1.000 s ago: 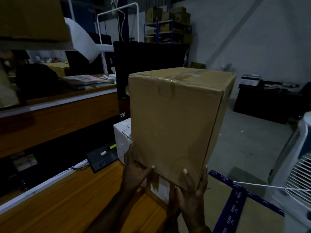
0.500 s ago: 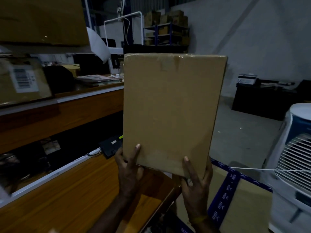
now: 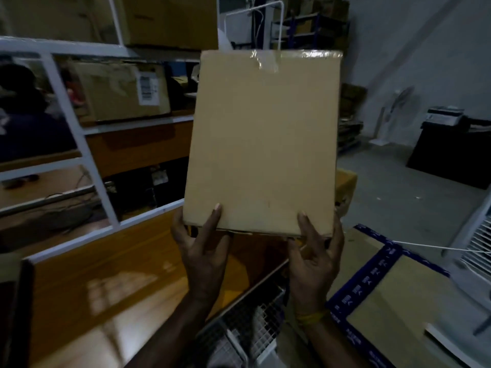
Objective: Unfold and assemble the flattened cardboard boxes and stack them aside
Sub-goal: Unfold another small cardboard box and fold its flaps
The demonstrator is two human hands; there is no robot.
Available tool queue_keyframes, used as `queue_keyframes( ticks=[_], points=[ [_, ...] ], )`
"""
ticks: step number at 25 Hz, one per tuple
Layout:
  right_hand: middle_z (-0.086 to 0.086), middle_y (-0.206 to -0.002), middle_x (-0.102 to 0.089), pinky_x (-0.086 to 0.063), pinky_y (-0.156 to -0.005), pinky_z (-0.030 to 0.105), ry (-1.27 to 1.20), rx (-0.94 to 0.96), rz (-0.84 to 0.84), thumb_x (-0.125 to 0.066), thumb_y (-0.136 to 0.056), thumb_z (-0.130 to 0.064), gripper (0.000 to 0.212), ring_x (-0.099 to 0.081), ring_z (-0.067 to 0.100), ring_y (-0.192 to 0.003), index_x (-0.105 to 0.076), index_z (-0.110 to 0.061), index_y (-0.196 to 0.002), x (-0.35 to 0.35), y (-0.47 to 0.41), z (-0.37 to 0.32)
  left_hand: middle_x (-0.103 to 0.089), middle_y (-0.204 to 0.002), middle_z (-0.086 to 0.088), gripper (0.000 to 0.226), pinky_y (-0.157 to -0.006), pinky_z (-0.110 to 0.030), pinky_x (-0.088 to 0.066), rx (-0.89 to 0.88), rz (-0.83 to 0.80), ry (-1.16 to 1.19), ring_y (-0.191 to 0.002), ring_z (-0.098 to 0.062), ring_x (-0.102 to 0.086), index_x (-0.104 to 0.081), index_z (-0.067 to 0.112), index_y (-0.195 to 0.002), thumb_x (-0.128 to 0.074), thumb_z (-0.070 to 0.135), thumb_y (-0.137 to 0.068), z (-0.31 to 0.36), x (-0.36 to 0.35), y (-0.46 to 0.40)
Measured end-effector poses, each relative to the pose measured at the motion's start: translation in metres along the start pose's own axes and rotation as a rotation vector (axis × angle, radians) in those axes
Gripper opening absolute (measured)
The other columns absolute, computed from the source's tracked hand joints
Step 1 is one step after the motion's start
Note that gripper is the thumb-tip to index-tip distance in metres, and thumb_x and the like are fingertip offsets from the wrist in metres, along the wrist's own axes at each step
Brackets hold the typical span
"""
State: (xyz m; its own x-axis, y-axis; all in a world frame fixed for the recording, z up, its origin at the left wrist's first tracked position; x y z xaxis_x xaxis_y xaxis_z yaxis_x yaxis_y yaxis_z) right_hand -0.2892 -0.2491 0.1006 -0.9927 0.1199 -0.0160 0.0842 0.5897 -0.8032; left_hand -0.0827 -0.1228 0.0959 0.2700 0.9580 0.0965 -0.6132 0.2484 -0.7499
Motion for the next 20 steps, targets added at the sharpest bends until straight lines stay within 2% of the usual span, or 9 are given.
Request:
queue_keyframes(
  ticks=[2,4,6,10,12,16,20],
  points=[
    [0.003,-0.157,-0.03,-0.051,-0.1,0.028,-0.114,-0.078,-0.072,-0.074,-0.081,-0.006,0.057,-0.041,0.031,-0.139,-0.062,-0.034,-0.128,-0.012,0.016,-0.012,-0.022,-0.151,-0.013,0.058,-0.116,-0.035,-0.033,0.067,0.006,0.008,-0.144,-0.027,-0.025,-0.063,0.016,-0.127,-0.077,-0.005,-0.075,-0.005,0.028,0.008],
    [0.006,-0.154,-0.034,-0.042,-0.105,0.017,-0.161,-0.134,-0.137,-0.078,-0.077,-0.003,0.053,-0.035,0.017,-0.143,-0.065,-0.028,-0.122,-0.03,0.032,-0.027,-0.024,-0.152,-0.01,0.056,-0.114,-0.039,-0.037,0.073,0.06,-0.038,-0.143,-0.025,-0.027,-0.064,0.02,-0.126,-0.078,-0.001,-0.076,-0.009,0.066,0.018],
    [0.006,-0.153,-0.035,-0.037,-0.106,0.011,-0.187,-0.153,-0.204,-0.079,-0.076,-0.003,0.049,-0.032,0.013,-0.144,-0.069,-0.025,-0.119,-0.043,0.044,-0.04,-0.025,-0.152,-0.002,0.055,-0.112,-0.037,-0.04,0.104,0.089,-0.117,-0.142,-0.023,-0.031,-0.065,0.026,-0.125,-0.08,0.004,-0.076,-0.015,0.095,0.031],
    [-0.007,-0.154,-0.032,-0.033,-0.103,0.004,-0.187,-0.267,-0.354,-0.077,-0.082,-0.007,0.037,-0.02,-0.01,-0.14,-0.073,-0.025,-0.115,-0.069,0.066,-0.035,-0.028,-0.149,-0.001,0.05,-0.104,-0.038,-0.045,0.198,0.107,-0.276,-0.138,-0.025,-0.035,-0.068,0.034,-0.119,-0.083,0.014,-0.075,-0.018,0.127,0.049],
    [-0.01,-0.153,-0.031,-0.029,-0.102,0.002,-0.157,-0.28,-0.379,-0.076,-0.084,-0.012,0.035,-0.02,-0.01,-0.137,-0.072,-0.028,-0.114,-0.077,0.074,-0.038,-0.029,-0.149,-0.005,0.045,-0.103,-0.038,-0.044,0.215,0.106,-0.333,-0.138,-0.027,-0.034,-0.07,0.036,-0.116,-0.083,0.018,-0.076,-0.016,0.137,0.049],
    [-0.003,-0.156,-0.029,-0.025,-0.1,0.005,-0.116,-0.313,-0.42,-0.074,-0.086,-0.017,0.033,-0.021,-0.001,-0.137,-0.07,-0.03,-0.116,-0.089,0.078,-0.041,-0.032,-0.145,-0.01,0.044,-0.095,-0.032,-0.044,0.2,0.065,-0.417,-0.135,-0.03,-0.035,-0.066,0.041,-0.118,-0.081,0.026,-0.079,-0.018,0.143,0.04],
    [0.004,-0.154,-0.032,-0.035,-0.105,0.03,0.019,-0.257,-0.402,-0.072,-0.088,-0.028,0.044,-0.031,0.021,-0.14,-0.061,-0.034,-0.13,-0.095,0.078,-0.041,-0.026,-0.15,-0.012,0.05,-0.094,-0.037,-0.047,0.162,0.016,-0.514,-0.135,-0.031,-0.032,-0.057,0.043,-0.129,-0.076,0.034,-0.083,-0.025,0.141,0.038]
  ],
)
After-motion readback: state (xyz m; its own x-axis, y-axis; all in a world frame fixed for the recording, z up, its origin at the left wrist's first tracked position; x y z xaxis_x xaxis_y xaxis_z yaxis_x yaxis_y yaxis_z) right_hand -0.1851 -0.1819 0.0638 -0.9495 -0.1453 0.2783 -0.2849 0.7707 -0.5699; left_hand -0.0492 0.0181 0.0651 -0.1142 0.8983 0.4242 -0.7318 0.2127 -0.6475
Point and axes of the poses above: each hand's wrist, its own y-axis away from the middle knuckle, its own x-axis out of the back of the hand, z = x × y, the point moved 10 cm from there along -y, towards the middle knuckle
